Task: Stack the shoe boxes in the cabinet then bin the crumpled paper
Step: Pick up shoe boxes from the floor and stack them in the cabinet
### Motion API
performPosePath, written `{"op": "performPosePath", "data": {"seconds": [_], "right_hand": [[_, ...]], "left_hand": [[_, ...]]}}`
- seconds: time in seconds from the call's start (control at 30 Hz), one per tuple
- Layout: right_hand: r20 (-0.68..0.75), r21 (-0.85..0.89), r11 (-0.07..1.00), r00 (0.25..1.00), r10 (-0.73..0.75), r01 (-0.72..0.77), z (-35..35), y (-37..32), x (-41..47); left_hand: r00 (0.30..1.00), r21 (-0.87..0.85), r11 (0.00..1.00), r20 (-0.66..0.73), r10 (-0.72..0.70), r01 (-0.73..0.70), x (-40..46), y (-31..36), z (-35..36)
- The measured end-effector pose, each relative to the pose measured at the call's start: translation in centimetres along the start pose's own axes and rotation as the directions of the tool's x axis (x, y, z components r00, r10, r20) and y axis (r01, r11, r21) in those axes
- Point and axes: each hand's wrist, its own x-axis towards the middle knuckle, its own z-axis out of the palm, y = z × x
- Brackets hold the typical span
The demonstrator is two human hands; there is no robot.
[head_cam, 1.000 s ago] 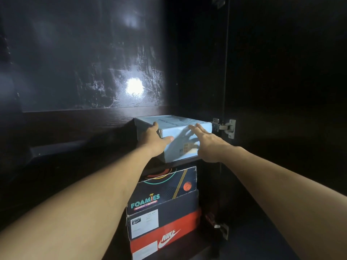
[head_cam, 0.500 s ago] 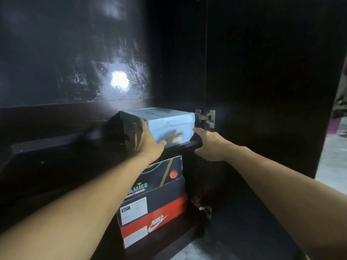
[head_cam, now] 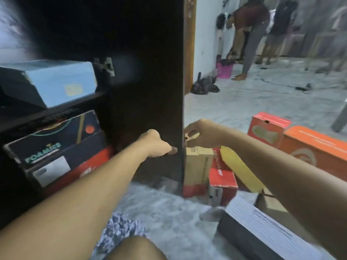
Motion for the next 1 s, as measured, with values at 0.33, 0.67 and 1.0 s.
{"op": "performPosePath", "data": {"seconds": [0.33,0.67,1.0], "right_hand": [[0.135,0.115,0.94,0.942,0.306,-0.322,3.8,14.2,-12.5],[0.26,0.006,0.781,0.755,0.602,-0.625,12.7,26.2,-20.7],[0.257,-0.028,0.744,0.714,0.651,-0.668,21.2,30.2,-23.9]], "left_hand": [[0.913,-0.119,0.991,0.394,0.107,-0.065,-3.0,6.3,15.0],[0.862,-0.07,0.997,0.508,0.009,0.031,-1.4,6.9,23.8],[0.837,-0.048,0.988,0.538,-0.098,0.146,0.9,4.0,31.4]]}}
